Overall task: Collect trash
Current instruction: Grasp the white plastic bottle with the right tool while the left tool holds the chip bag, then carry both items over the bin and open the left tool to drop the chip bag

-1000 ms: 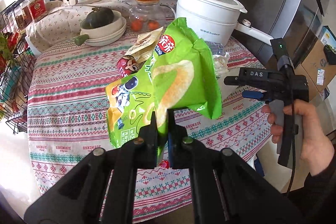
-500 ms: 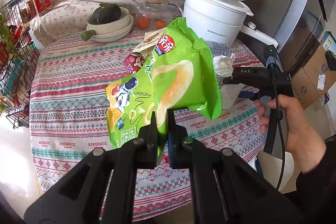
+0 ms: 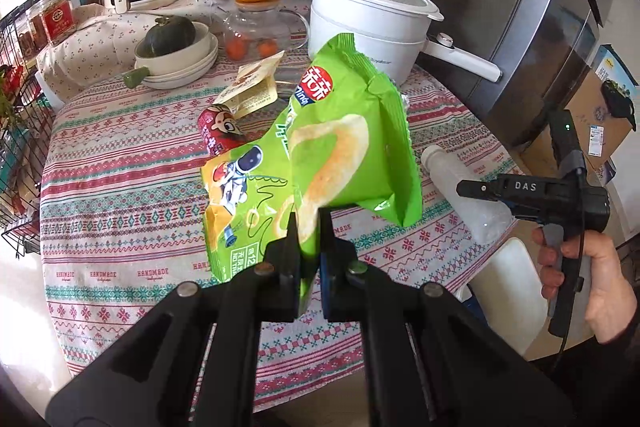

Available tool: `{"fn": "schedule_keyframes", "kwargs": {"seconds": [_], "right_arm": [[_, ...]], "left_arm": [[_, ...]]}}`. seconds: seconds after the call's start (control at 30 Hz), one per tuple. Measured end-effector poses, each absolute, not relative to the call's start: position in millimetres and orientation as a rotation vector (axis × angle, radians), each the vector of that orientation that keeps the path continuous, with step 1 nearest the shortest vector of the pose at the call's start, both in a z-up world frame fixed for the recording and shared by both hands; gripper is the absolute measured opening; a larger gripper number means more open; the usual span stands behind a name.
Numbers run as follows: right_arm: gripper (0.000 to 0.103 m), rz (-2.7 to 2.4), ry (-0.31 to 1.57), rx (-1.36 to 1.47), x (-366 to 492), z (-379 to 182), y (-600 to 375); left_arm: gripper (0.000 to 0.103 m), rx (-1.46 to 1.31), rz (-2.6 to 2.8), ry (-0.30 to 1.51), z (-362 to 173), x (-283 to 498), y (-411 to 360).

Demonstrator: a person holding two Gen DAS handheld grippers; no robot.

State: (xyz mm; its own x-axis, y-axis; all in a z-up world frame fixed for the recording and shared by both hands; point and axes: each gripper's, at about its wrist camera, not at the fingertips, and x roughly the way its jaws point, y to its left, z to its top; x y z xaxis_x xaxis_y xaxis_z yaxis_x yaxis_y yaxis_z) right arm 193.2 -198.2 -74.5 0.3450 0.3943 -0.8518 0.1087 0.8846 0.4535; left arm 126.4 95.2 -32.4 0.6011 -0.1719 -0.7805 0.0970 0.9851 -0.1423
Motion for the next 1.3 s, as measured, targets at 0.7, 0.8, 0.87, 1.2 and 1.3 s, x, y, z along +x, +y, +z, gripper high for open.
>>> {"fn": "schedule_keyframes", "kwargs": {"seconds": [0.7,0.8,0.87,1.2,1.3], "right_arm": [[0.050,0.254,1.070,0.392,72,-17,-300],[0.050,0.215,1.066,0.404,58,-20,-329],[0.050,0.193,1.070,0.419,50,-23,-347],[0.050,0.099,1.089,0.477,21,-38,-410],[0.050,0.084,1.082,0.486,17,-37,-421]], "left_arm": [[0.008,0.066,-0.506,1.041,-64,85,-41],[0.008,0.063,-0.594,1.071,-71,76,-67],[0.008,0.041,-0.654,1.081,-74,72,-84],[0.008,-0.049,-0.795,1.171,-107,68,-152],[0.008,-0.128,-0.828,1.204,-115,70,-163]]}}
